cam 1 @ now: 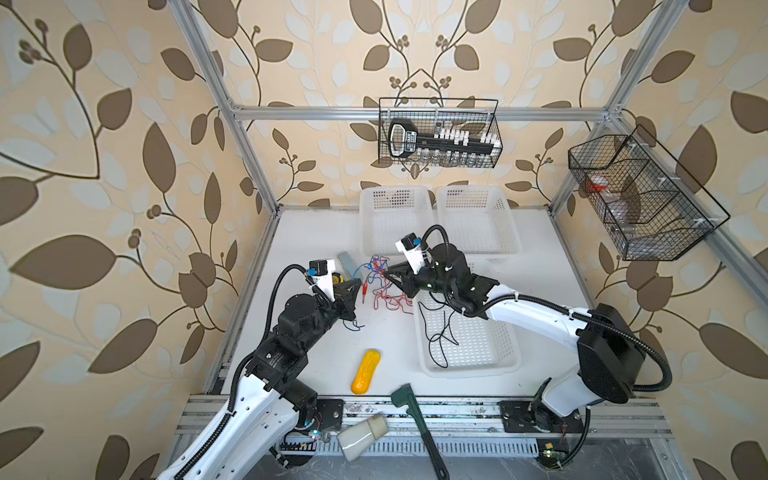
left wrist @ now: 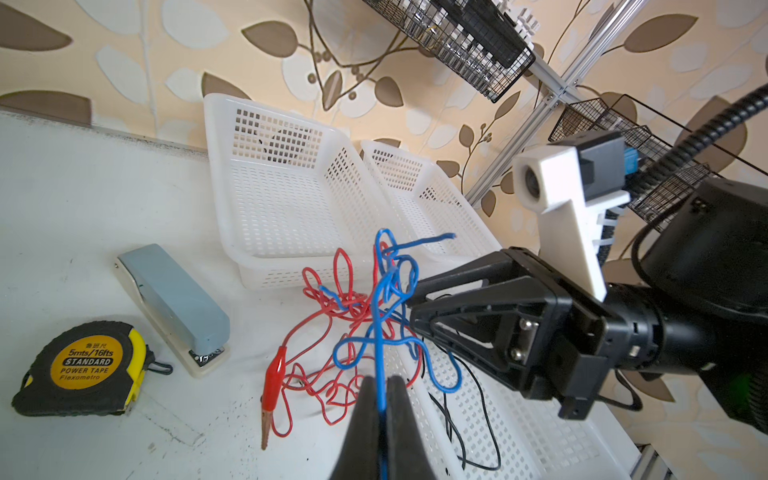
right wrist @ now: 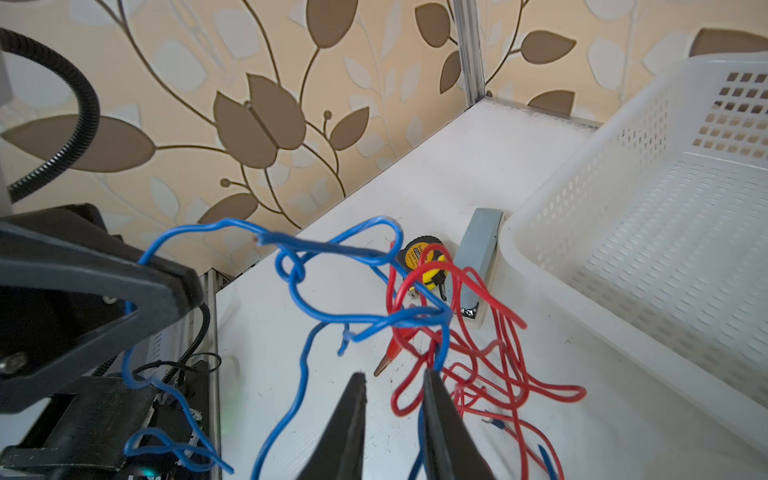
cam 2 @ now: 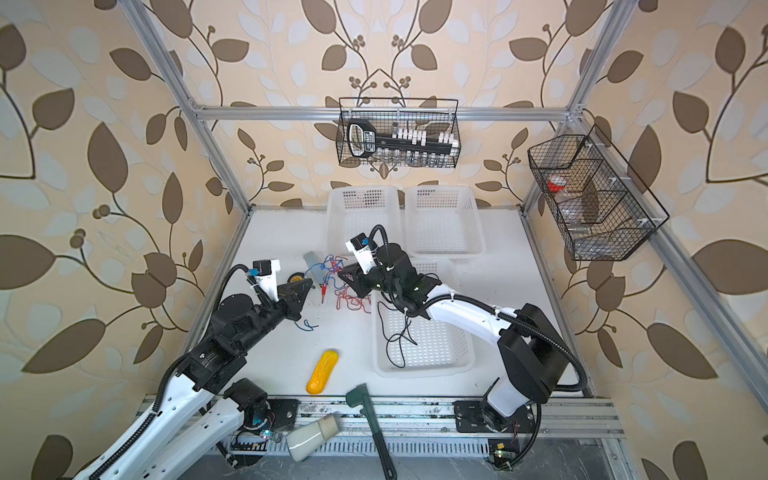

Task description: Untangle the cables

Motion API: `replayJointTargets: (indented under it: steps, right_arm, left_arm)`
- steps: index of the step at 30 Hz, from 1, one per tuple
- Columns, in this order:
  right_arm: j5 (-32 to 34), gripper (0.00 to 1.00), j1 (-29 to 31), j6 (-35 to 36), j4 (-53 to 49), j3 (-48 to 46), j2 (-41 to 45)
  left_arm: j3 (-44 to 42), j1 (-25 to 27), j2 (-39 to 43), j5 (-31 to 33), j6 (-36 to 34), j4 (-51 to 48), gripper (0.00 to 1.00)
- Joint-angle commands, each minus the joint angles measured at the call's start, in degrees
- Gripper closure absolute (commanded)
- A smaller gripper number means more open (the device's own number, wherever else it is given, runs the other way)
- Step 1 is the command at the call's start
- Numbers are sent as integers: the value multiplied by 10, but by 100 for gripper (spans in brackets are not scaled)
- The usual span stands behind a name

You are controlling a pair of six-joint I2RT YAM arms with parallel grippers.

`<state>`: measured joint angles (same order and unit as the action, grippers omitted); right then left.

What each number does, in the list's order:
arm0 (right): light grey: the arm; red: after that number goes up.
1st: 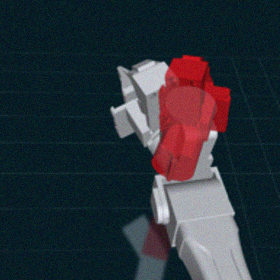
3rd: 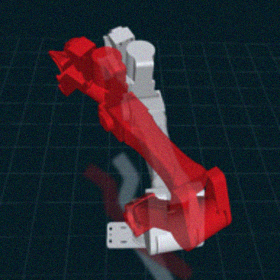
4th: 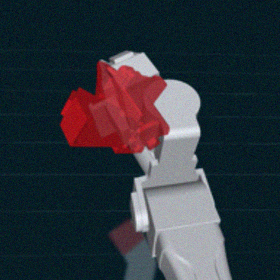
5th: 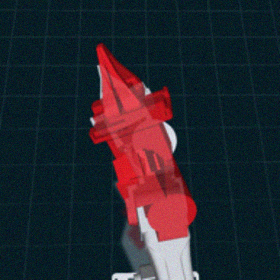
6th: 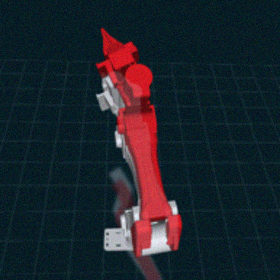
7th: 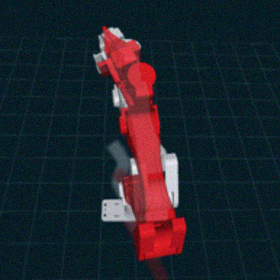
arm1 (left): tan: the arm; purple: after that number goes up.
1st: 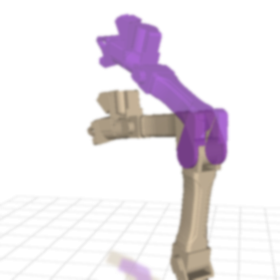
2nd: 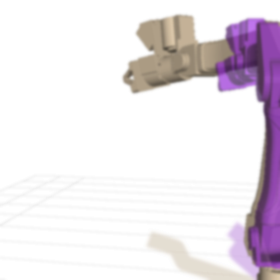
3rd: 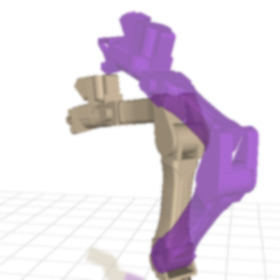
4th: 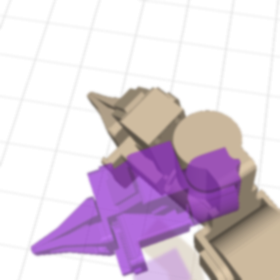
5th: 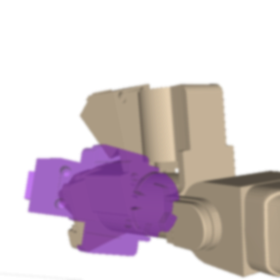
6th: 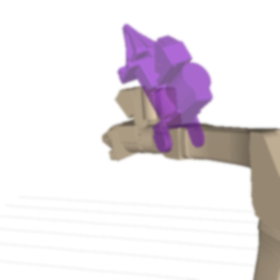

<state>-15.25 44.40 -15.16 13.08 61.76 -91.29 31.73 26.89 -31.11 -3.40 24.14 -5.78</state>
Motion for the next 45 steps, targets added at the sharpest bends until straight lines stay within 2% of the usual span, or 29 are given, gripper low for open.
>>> replayJointTargets:
  steps: [1,16,19,21,23,26,32,35,40,42,45]
  right_arm:
    - [18,76,0,3,0,26,-24]
    - [41,77,0,16,-8,26,-14]
    - [36,87,0,15,-15,37,-29]
    - [31,98,0,11,-15,42,-37]
    - [36,100,0,6,-11,39,-39]
    - [59,100,-2,1,-10,29,-32]
    - [88,100,-37,-43,30,-37,13]
    - [100,100,-56,-55,40,-64,40]
    - [100,100,-66,-52,39,-78,64]
    - [75,100,-66,-50,41,-73,66]
    - [8,100,-60,-30,36,-52,63]
  left_arm:
    - [5,-6,12,-14,-9,42,100]
    - [2,-6,12,-8,-9,38,100]
    - [2,-5,15,-11,-8,42,100]
    - [-1,-6,18,-12,-9,44,100]
    - [-2,-6,19,-2,-9,42,100]
    - [0,-5,22,66,-2,19,100]
    - [14,-6,36,307,63,-85,100]
    - [19,-6,51,395,107,-139,100]
    - [13,-7,75,432,135,-162,100]
    - [10,-6,79,418,130,-153,100]
    - [2,-6,76,364,104,-115,100]
